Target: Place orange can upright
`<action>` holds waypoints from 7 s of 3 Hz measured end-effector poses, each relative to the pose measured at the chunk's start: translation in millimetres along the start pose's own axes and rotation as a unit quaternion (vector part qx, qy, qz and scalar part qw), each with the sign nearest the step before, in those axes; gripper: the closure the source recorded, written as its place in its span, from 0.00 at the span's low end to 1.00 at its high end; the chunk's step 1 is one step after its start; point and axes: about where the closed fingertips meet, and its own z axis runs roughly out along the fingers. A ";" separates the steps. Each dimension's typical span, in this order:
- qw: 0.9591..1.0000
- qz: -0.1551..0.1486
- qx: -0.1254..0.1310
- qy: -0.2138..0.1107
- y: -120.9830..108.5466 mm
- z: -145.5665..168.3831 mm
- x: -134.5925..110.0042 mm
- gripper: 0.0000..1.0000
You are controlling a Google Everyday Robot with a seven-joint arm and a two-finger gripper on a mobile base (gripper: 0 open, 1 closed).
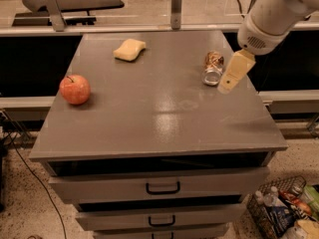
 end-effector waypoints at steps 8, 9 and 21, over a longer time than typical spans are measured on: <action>0.887 0.458 0.005 0.065 -99.4 158.1 -40.6 0.37; 0.892 0.449 -0.001 0.049 -97.0 151.6 -52.3 0.60; 0.842 0.015 -0.036 -0.539 6.4 8.4 -118.6 1.00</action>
Offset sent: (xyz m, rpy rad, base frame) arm 0.1626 -0.0644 -0.0314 0.3356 -0.1018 -0.6271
